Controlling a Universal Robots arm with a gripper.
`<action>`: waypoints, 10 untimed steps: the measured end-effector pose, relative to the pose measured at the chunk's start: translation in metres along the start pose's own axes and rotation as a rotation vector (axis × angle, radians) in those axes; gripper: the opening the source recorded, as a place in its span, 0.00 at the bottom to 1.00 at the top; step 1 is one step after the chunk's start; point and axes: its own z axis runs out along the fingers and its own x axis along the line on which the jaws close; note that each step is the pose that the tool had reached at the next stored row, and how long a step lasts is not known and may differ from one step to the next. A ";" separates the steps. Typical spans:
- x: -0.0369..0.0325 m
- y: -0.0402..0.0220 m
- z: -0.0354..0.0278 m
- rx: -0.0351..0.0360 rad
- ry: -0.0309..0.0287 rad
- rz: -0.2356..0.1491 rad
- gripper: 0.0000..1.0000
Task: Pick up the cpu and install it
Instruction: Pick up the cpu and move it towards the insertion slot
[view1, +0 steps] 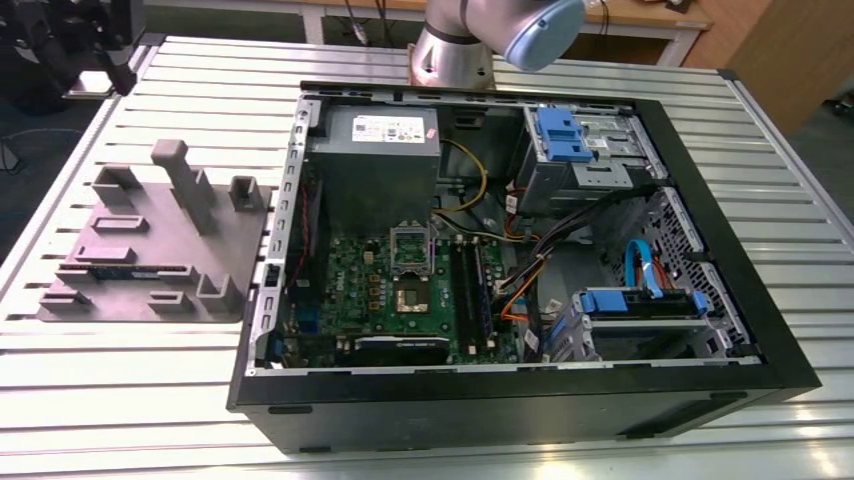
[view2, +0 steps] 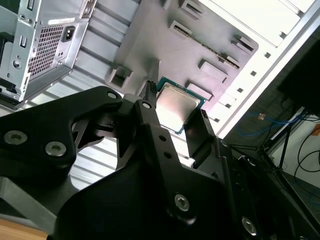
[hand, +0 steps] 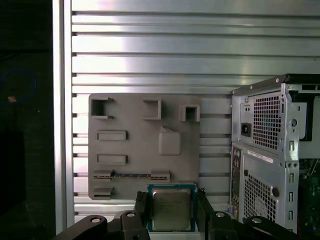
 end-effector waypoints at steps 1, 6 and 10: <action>-0.0017 0.0000 0.0000 0.0000 0.0000 0.000 0.47; -0.0113 0.0002 0.0003 0.0000 0.0000 0.000 0.47; -0.0155 0.0002 0.0004 0.0000 0.0000 0.000 0.47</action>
